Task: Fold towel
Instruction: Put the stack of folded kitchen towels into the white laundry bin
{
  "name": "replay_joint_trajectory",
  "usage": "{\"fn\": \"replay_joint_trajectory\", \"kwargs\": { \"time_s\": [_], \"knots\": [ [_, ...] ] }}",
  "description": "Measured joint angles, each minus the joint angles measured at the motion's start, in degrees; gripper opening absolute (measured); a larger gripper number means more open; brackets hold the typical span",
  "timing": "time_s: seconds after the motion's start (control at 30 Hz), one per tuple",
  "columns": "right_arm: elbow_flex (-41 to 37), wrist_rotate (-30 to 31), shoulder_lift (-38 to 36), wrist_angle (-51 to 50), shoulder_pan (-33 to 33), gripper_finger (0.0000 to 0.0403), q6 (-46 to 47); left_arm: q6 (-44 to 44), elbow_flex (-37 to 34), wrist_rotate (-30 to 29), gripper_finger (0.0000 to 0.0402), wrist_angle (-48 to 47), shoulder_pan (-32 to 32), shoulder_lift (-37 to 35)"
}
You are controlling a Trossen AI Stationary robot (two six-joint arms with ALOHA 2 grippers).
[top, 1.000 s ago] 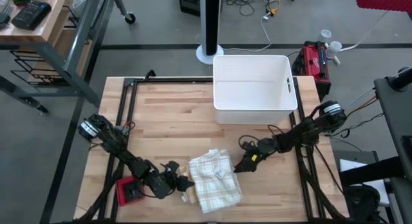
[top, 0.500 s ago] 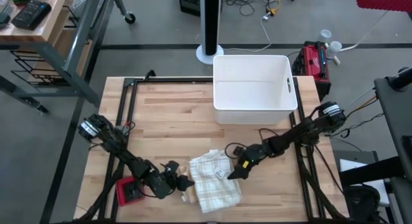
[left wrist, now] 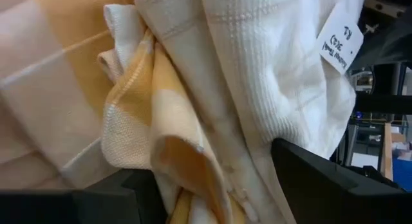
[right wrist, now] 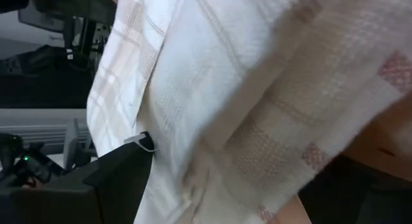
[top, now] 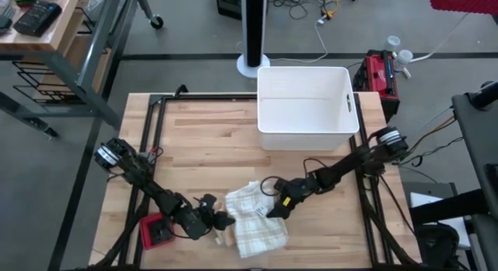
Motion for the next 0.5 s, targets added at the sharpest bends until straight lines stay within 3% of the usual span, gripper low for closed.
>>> {"fn": "replay_joint_trajectory", "kwargs": {
  "time_s": [0.3, 0.5],
  "knots": [
    [3.8, 0.1, 1.7, 1.2, -0.3, 0.0329, -2.2, -0.4, -0.1, 0.2, 0.0242, 0.6, 0.1, 0.0],
    [4.2, 2.1, 1.8, 1.9, -0.7, 0.0277, -3.7, 2.4, 0.9, 0.1, 0.0234, 0.6, 0.1, 0.1]
  ]
}}
